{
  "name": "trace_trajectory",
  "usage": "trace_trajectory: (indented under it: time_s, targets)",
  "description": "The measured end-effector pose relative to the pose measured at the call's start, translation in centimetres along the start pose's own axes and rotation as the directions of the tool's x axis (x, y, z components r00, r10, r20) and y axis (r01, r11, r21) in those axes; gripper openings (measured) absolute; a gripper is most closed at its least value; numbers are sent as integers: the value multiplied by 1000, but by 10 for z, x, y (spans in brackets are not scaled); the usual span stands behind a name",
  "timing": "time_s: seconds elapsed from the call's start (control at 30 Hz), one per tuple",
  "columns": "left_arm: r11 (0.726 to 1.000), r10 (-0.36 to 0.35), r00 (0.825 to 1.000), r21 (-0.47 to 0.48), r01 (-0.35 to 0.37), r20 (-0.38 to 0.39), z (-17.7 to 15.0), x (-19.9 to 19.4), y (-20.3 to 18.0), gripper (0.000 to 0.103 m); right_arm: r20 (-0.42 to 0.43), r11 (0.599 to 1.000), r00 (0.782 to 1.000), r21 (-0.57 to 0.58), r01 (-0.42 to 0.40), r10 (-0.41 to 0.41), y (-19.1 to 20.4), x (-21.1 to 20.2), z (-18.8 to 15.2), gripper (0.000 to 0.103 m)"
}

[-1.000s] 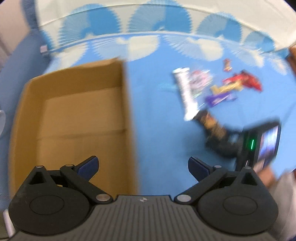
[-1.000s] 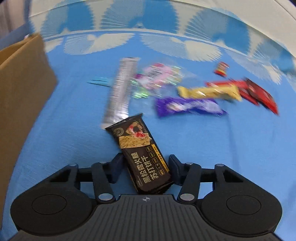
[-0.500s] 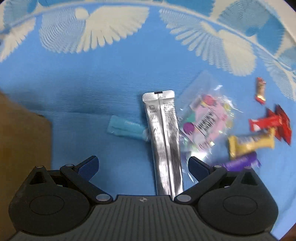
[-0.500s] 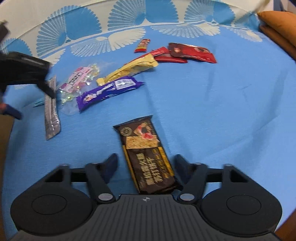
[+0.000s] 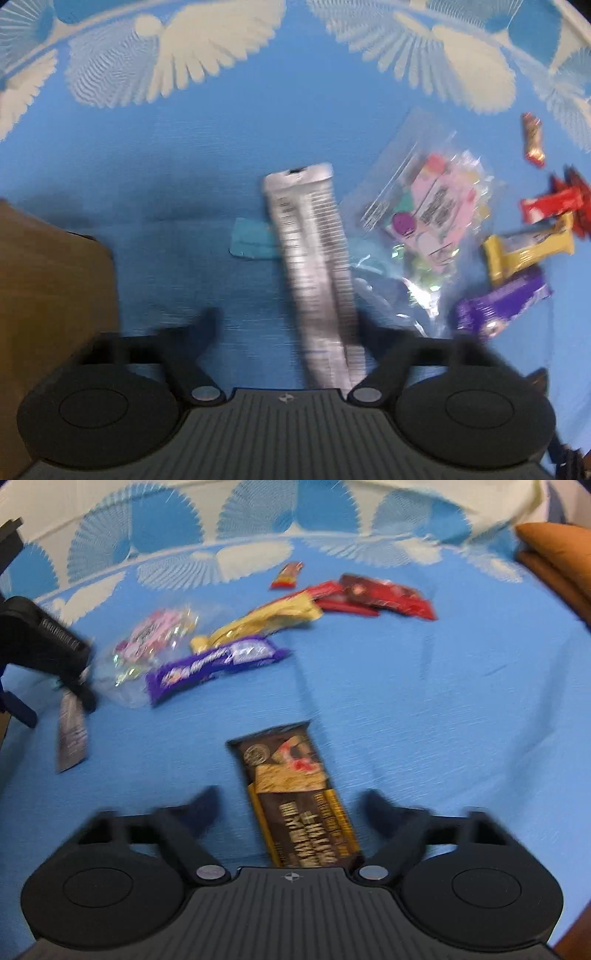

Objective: Organize snacks
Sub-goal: 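Grasp the silver stick pack with left tool while right tool grasps the dark biscuit bar, then carry the silver pack and biscuit bar over the cardboard box with both tools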

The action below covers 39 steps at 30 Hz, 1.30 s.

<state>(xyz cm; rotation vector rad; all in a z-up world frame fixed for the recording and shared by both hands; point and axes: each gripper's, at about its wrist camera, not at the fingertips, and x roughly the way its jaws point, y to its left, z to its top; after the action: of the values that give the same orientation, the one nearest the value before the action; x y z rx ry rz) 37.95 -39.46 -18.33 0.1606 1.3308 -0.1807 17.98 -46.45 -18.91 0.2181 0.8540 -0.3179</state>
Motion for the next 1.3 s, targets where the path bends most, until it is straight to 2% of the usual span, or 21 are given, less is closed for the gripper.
trace_trajectory:
  time_s: [0.03,0.07,0.2,0.3,0.5,0.67,0.83,1.03,1.17,1.3]
  targets:
    - [1000,1,1000,3,-1,7,-2,-7,-1,28,7,1000,1000,2,0,0,-1,-3,0,48]
    - [1000,3,1000,4,-3,13,-4,-13,-1,27,5,1000,1000,-3,-4,4,-1,-5,-1,44]
    - [999,-34,999,14,33,42,-25,-35,4,27,-3,999,999,36,-39,40,-7,-17,-4,43]
    - [997,-71,995,46,68,69,-47,-60,6,27,40,997,998,56,-49,46,-9,-41,-4,43]
    - [977,-184,975,135,167,125,-116,-137,18,27,120,993,989,72,-94,85,-4,-110,-8,44]
    - [968,-224,960,155,198,169,-181,-200,44,27,180,985,970,17,-173,167,21,-178,-19,44]
    - [980,-186,955,117,162,232,-238,-250,96,27,184,952,934,-71,-298,306,61,-237,-36,44]
    - [994,-108,957,7,110,269,-300,-277,174,27,119,882,881,-186,-433,457,120,-285,-65,44]
    - [991,-76,960,-85,102,268,-341,-280,220,27,62,852,868,-238,-467,493,152,-302,-87,44]
    - [985,-58,959,-138,100,279,-371,-279,250,27,30,838,870,-288,-463,491,172,-318,-104,44]
